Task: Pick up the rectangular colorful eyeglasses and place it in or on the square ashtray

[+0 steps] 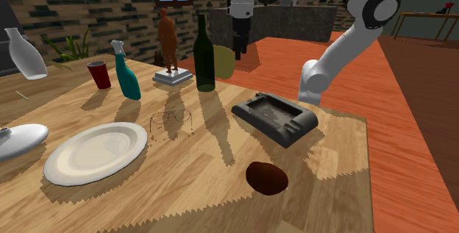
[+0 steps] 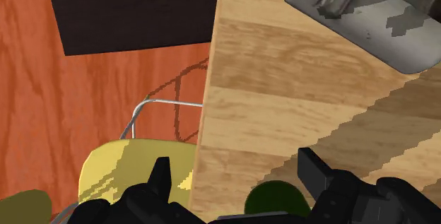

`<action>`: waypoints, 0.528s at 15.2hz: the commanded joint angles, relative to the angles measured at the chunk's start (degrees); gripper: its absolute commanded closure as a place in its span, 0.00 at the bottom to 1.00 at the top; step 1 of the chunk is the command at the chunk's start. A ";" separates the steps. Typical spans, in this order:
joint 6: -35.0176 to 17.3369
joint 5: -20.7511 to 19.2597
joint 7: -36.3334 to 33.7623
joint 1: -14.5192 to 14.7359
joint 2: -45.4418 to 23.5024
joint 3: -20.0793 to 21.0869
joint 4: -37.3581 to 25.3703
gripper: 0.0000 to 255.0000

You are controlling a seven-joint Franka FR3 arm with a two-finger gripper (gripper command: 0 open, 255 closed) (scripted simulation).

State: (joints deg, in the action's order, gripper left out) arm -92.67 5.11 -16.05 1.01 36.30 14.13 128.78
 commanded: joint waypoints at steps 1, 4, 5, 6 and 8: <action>-1.61 1.51 -2.99 0.38 -2.43 2.19 -0.78 0.00; -3.89 2.97 -7.07 0.63 -7.02 5.24 -3.12 0.00; -4.63 3.33 -8.44 0.68 -8.65 6.25 -4.04 0.00; -5.36 3.61 -9.82 0.73 -10.33 7.25 -5.02 0.00; -6.77 3.92 -12.62 0.81 -13.85 9.23 -7.19 0.00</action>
State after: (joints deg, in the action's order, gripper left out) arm -98.22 8.81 -27.51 1.81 23.91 22.56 121.84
